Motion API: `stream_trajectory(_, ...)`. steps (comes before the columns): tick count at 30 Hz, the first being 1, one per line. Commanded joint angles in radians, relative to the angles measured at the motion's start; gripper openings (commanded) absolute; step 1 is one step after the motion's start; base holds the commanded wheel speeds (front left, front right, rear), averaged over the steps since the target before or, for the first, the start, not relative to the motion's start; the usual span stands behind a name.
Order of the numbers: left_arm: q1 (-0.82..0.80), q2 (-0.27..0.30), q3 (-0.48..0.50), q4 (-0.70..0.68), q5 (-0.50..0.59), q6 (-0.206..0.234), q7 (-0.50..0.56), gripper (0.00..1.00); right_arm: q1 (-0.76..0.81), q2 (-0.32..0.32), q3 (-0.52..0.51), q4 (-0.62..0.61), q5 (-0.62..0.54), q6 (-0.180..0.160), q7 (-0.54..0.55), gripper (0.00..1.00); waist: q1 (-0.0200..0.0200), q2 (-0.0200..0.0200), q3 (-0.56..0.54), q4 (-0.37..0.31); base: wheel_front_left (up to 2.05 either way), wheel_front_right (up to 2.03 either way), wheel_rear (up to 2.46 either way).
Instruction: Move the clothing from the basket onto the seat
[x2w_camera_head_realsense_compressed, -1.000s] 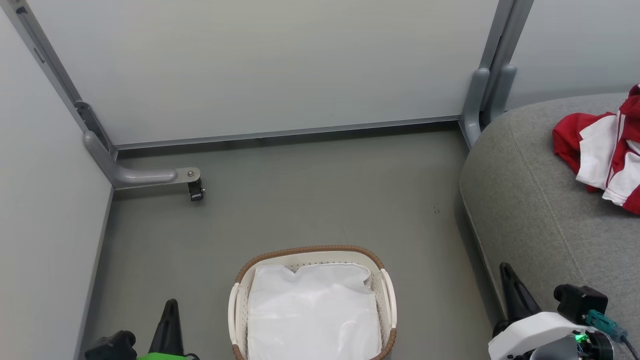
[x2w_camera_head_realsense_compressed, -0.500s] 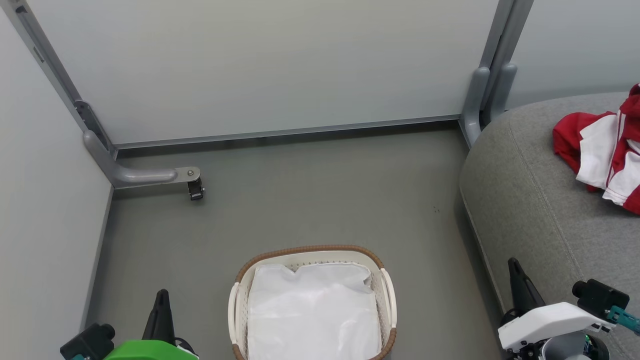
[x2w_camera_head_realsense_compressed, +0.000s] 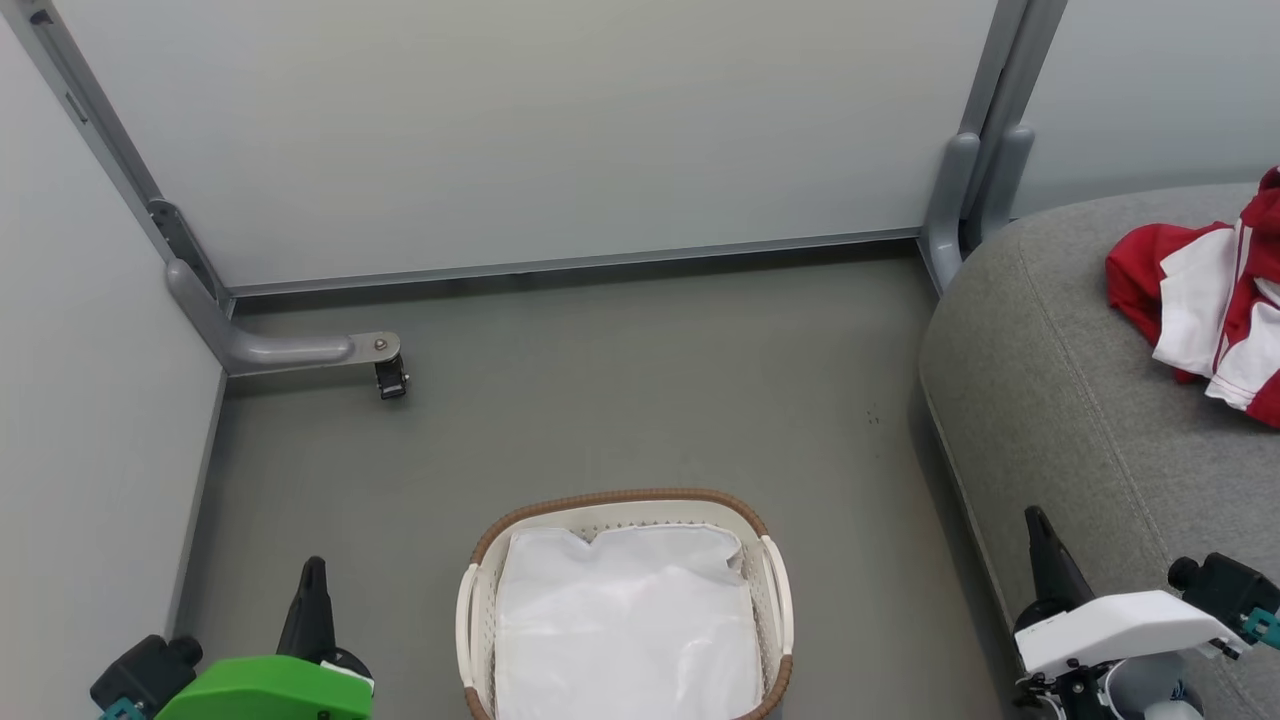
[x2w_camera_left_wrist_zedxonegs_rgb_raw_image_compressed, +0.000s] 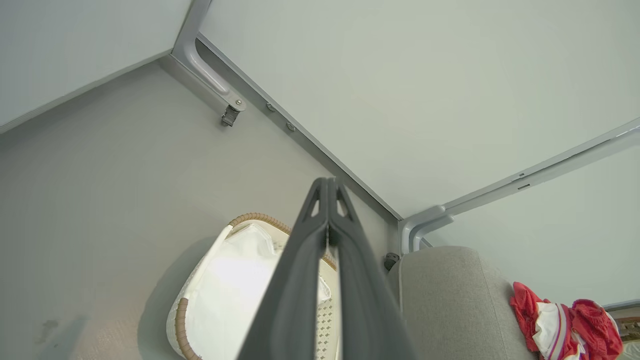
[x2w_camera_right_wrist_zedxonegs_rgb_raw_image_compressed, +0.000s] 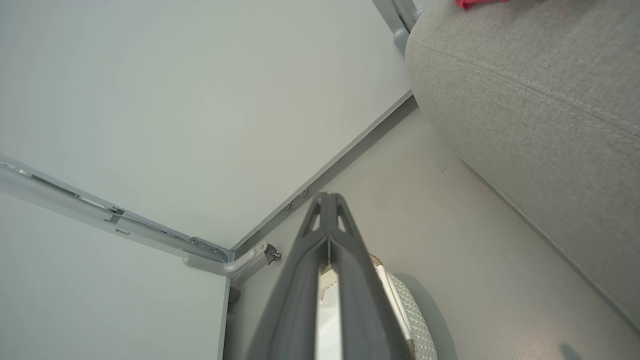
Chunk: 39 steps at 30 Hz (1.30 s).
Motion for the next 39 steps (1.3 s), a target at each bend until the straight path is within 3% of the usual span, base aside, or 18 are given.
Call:
stream_trajectory(1, -0.029, 0.002, 0.011, -0.017, -0.029, -0.008, 0.007, 0.00, -0.026, -0.006, -0.007, -0.017, 0.035, 0.000, 0.009, 0.00, 0.0000, 0.0000, 0.000, 0.000, 0.00, 0.00, 0.00)
stream_trajectory(39, -0.085, -0.004, 0.080, -0.033, -0.388, -0.037, 0.111, 0.00, -0.054, -0.009, -0.045, -0.035, 0.436, -0.001, 0.115, 0.00, 0.0000, 0.0000, 0.005, 0.000, 0.00, 0.00, 0.00)
